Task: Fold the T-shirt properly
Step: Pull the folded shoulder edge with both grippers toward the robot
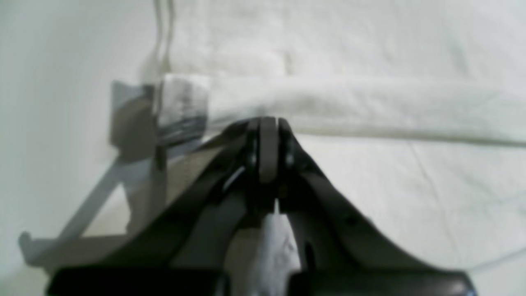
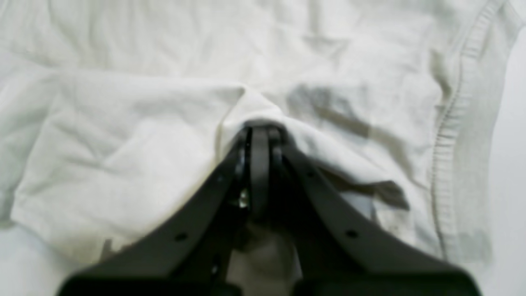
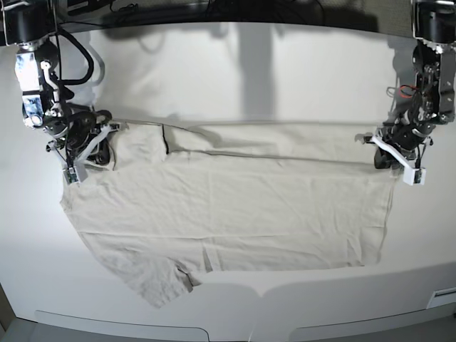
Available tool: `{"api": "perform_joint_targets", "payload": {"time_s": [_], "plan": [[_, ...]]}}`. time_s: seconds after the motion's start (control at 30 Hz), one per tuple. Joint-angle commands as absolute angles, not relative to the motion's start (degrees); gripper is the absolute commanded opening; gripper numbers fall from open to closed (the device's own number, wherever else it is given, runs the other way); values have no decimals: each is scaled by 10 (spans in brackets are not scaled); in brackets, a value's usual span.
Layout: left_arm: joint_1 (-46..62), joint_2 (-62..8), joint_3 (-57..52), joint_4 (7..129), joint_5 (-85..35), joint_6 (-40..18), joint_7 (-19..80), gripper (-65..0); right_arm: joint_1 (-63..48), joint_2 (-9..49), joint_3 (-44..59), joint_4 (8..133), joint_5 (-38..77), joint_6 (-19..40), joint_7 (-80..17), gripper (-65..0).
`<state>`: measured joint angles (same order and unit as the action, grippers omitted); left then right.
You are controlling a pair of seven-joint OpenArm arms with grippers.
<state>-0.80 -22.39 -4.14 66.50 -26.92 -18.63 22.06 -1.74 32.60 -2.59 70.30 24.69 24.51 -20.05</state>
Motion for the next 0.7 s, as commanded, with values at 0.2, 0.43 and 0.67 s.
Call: {"api": "perform_joint_targets", "payload": {"time_s": [0.2,0.43,0.67], "plan": [[1,-235,-44,615,-256,-176,266,-650,-1,333,-22,654,240,267,-244,-650],[80,-238,-44,636,-256,-178,259,-650,-65,357,-22,704,243,277,-248,-650],[162,-238,-44,668,-256,-178,225,-650,-151,375,-22,777,242,276,-235,-650]]}}
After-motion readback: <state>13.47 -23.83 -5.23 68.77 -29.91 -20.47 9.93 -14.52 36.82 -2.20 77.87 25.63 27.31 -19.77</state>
